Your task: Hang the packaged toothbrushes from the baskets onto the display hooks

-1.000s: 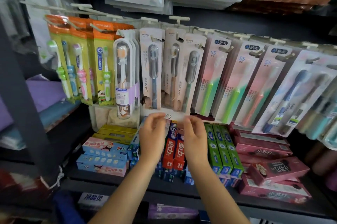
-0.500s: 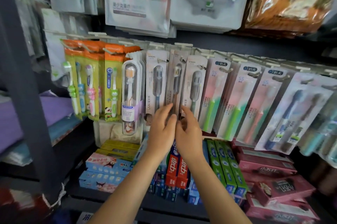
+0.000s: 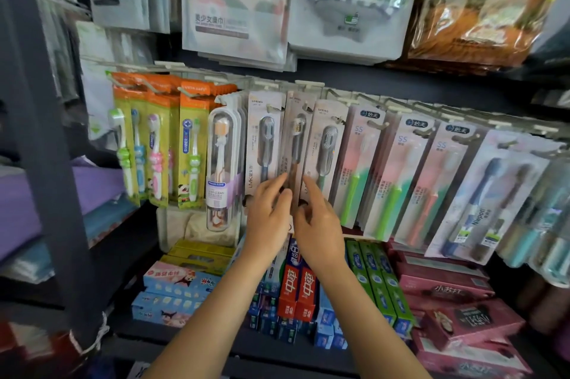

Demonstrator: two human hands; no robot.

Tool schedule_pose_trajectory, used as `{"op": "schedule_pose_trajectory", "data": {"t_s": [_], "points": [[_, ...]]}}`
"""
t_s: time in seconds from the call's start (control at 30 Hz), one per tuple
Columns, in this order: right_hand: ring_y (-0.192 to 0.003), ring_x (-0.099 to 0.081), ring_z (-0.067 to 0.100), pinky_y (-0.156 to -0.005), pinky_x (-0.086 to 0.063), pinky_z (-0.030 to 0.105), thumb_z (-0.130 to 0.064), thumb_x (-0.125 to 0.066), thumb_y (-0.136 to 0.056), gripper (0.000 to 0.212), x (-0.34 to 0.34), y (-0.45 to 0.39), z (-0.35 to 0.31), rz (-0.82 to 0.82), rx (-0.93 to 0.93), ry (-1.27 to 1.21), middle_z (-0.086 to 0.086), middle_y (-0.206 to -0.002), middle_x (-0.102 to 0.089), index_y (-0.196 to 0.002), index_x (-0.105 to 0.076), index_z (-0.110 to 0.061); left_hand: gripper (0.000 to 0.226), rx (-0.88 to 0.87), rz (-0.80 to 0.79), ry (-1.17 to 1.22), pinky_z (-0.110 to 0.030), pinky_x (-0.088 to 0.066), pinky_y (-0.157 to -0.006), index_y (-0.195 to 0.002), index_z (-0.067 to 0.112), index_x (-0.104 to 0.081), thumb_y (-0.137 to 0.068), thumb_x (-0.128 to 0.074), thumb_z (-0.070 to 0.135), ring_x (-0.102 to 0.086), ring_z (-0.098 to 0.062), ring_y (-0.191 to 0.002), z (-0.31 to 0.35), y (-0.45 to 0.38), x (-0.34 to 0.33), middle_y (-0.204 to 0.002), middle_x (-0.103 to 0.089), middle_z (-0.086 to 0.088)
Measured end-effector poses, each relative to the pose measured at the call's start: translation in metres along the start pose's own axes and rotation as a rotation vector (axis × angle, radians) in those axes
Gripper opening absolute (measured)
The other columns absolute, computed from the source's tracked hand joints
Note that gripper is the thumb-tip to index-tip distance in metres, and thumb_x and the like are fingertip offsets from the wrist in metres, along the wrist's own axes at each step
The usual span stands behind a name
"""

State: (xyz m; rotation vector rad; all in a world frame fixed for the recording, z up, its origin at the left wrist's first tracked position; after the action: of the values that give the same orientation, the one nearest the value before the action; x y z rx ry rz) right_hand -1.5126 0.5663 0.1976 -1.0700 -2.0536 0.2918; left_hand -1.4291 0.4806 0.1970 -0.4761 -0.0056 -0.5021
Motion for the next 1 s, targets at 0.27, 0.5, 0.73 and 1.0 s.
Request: {"op": "schedule_pose_trajectory", "data": {"t_s": [0.27, 0.5, 0.73, 1.0], "points": [[-0.079, -0.064, 0.018, -0.051, -0.044, 0.026, -0.026, -0.05, -0.105, 0.058, 0.0, 0.001, -0.013, 0.051, 0.037, 0.074, 0.004, -0.115, -0.065, -0.157, -0.028, -0.035, 0.045, 0.01, -0.019, 0.029, -0.036, -0.03, -0.121, -0.152, 0.023, -0.042, -0.107, -0.043, 0.024, -0.037, -0.008, -0.143, 0.005, 0.005, 0.001, -0.156, -0.042, 0.005], [-0.084, -0.068, 0.023, -0.055, -0.048, 0.033, -0.031, -0.046, -0.106, 0.057, -0.004, -0.004, -0.016, 0.029, 0.047, 0.061, 0.003, -0.107, -0.07, -0.159, -0.023, -0.036, 0.041, 0.028, -0.035, 0.084, -0.01, -0.029, -0.107, -0.15, 0.023, -0.044, -0.109, -0.04, 0.024, -0.039, 0.001, -0.134, 0.011, 0.006, -0.001, -0.153, -0.044, 0.007], [-0.126, -0.048, 0.002, -0.102, -0.038, 0.007, -0.012, -0.041, -0.107, 0.046, 0.015, 0.007, -0.021, 0.116, 0.133, -0.132, -0.001, -0.145, -0.053, -0.153, -0.041, -0.017, 0.041, -0.087, -0.107, 0.042, 0.0, -0.019, -0.109, -0.151, 0.034, -0.035, -0.11, -0.033, 0.028, -0.027, 0.025, -0.132, 0.019, 0.017, 0.002, -0.154, -0.034, 0.021], [-0.13, -0.049, 0.03, -0.111, -0.042, 0.043, -0.007, -0.04, -0.102, 0.04, 0.034, 0.011, -0.023, 0.401, 0.407, 0.13, 0.017, -0.14, -0.053, -0.136, -0.058, 0.003, 0.06, -0.547, -0.092, -0.68, -0.035, -0.011, -0.125, -0.158, 0.009, -0.025, -0.105, -0.024, 0.037, -0.011, -0.024, -0.155, 0.066, -0.011, -0.022, -0.168, -0.012, -0.011]]}}
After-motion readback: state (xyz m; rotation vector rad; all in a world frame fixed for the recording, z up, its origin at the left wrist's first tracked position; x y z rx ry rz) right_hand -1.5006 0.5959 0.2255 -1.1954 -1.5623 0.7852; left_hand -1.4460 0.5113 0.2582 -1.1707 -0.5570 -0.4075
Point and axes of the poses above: each hand's wrist, its own y-axis away from the middle knuckle, its own x-axis out of the back of the hand, z = x × y, the point moved 8 cm from there along -y, towards the middle knuckle
